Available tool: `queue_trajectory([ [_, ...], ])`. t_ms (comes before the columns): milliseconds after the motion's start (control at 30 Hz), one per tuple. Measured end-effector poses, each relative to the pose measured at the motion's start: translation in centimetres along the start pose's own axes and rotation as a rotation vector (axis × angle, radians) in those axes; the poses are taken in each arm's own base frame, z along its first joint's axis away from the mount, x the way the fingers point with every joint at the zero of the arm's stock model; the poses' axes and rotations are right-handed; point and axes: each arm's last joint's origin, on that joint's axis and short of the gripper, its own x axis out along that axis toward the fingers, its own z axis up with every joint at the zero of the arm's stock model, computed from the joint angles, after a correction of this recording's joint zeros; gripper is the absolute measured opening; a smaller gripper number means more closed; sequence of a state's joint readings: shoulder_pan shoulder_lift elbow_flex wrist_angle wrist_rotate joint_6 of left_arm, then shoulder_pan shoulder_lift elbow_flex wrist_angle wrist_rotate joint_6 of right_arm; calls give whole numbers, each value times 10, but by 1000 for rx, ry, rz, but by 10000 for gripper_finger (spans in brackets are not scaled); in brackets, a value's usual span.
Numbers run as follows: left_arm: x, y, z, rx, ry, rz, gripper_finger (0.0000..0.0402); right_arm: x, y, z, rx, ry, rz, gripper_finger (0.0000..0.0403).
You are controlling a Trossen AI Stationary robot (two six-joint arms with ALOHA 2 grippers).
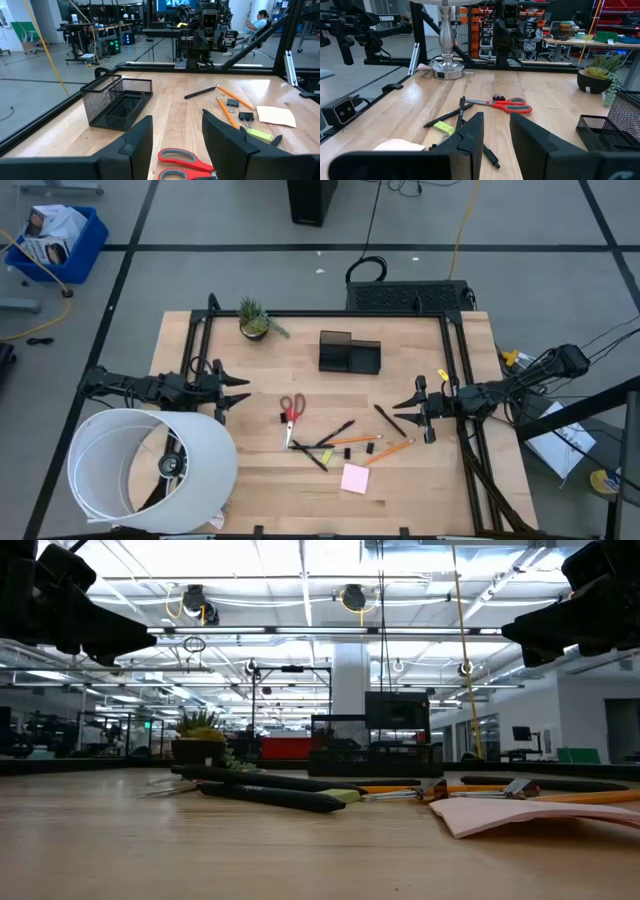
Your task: Pick and place office supplies into organizer
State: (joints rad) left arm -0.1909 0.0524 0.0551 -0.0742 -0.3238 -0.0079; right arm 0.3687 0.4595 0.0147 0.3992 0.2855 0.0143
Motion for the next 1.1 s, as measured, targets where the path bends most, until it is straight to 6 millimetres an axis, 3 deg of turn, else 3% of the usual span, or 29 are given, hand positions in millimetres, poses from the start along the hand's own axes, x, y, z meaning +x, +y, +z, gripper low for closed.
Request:
queue_trajectory([
  [533,0,0,0,-1,-1,0,175,0,-2,8,31,-76,-64,89],
  [600,0,0,0,0,0,0,175,-1,-5,16,16,-154,-162,89],
  [700,0,0,0,0,-1,0,175,-5,-16,28,35,-265,-458,89],
  [833,0,0,0,0,-1,0,175,-8,-25,32,306,-373,-659,89],
  [967,0,0,0,0,-1,0,175,-5,-27,28,702,-485,-614,89],
  [1100,0,0,0,0,0,0,175,-1,-30,21,832,-491,-631,89],
])
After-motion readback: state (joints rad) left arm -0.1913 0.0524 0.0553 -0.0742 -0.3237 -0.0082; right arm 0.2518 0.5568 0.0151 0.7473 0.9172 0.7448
